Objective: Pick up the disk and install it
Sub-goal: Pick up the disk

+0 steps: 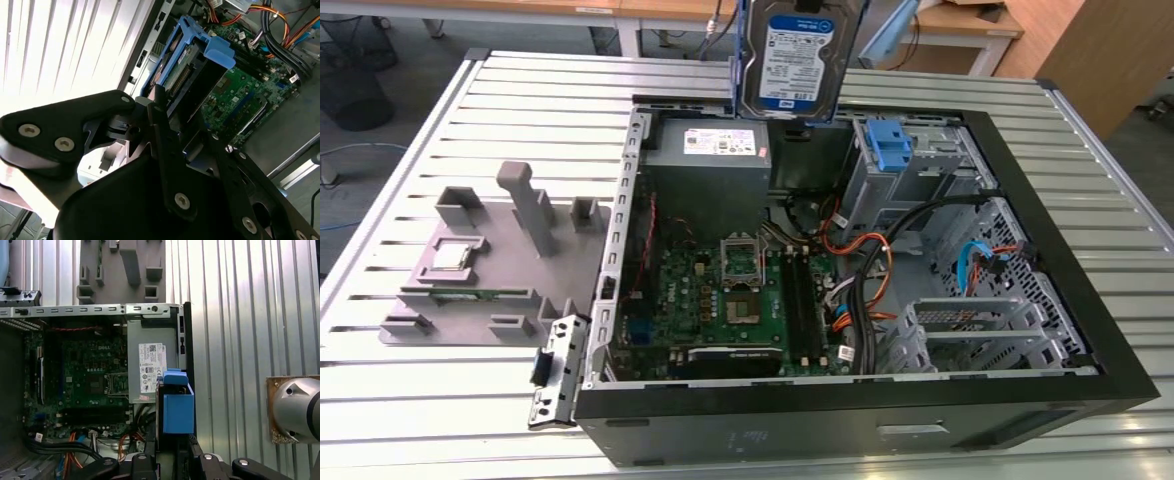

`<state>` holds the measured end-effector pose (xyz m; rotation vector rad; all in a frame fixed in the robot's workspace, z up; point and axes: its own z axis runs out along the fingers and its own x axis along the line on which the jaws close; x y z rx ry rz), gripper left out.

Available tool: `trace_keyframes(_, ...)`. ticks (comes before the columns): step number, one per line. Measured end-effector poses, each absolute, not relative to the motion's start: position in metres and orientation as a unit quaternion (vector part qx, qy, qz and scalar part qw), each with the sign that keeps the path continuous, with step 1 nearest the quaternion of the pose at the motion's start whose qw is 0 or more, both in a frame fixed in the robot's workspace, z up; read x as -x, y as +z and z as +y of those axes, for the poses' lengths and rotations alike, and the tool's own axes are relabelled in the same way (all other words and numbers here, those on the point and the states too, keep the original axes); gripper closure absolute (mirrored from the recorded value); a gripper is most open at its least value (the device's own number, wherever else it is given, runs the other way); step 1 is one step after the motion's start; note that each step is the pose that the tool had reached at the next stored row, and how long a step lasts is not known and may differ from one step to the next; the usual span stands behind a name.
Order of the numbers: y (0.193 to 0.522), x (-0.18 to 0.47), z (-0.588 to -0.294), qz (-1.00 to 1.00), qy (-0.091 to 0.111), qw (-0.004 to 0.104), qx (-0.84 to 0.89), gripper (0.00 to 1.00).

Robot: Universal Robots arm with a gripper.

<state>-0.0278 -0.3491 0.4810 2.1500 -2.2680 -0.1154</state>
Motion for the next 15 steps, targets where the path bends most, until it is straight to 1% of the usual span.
trace_keyframes(15,0.477,0.006,-0.351,-0.725,-0.040,0.004,-0.688,0.65)
